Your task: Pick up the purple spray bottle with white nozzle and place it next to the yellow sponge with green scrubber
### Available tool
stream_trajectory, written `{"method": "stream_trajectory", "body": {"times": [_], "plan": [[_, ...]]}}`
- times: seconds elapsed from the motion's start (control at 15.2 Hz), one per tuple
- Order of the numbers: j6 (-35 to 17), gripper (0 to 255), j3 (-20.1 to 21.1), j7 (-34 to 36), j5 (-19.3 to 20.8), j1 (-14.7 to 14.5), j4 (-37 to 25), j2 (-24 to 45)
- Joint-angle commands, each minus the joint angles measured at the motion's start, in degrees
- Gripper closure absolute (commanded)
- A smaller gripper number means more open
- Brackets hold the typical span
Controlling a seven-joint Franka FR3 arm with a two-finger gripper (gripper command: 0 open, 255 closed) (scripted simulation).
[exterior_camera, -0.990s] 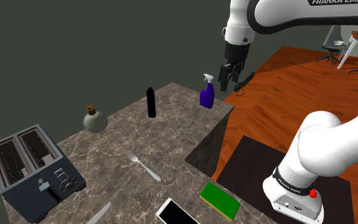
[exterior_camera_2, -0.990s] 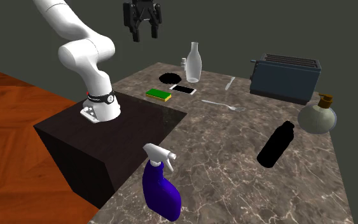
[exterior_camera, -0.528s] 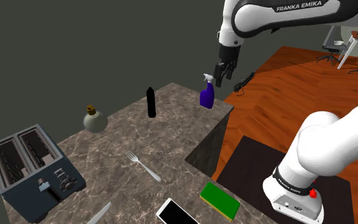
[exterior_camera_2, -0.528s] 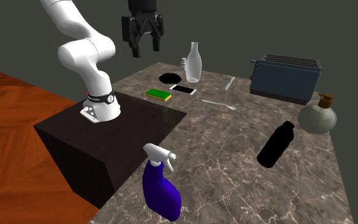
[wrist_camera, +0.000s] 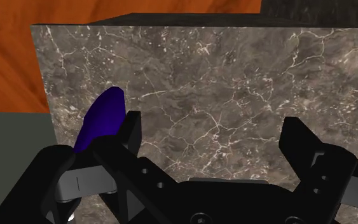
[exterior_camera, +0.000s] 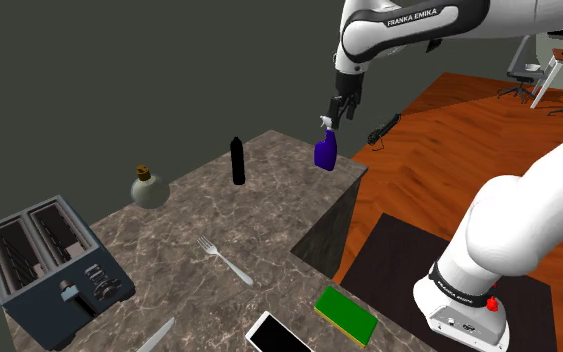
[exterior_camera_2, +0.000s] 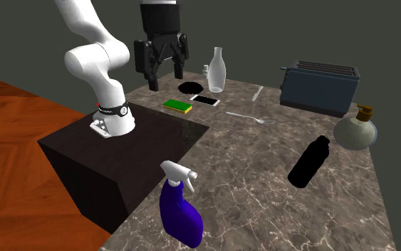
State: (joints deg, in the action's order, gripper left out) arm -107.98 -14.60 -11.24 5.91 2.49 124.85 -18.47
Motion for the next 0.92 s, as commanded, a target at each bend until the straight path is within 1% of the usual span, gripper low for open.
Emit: {"method": "stream_trajectory", "body": {"times": [0.0,0.2,0.46,0.86], "plan": [[-1.35,0,-1.70,-2.46,-0.56,0.37,-2.54,3.77],[-2.89,0,-3.94,-6.15,-2.17,0.98,-7.09,9.88],[-4.01,0,-6.32,-11.25,-5.37,2.27,-14.23,18.50],[-3.31,0,-8.04,-18.43,-11.43,6.01,-27.69,32.36]]}}
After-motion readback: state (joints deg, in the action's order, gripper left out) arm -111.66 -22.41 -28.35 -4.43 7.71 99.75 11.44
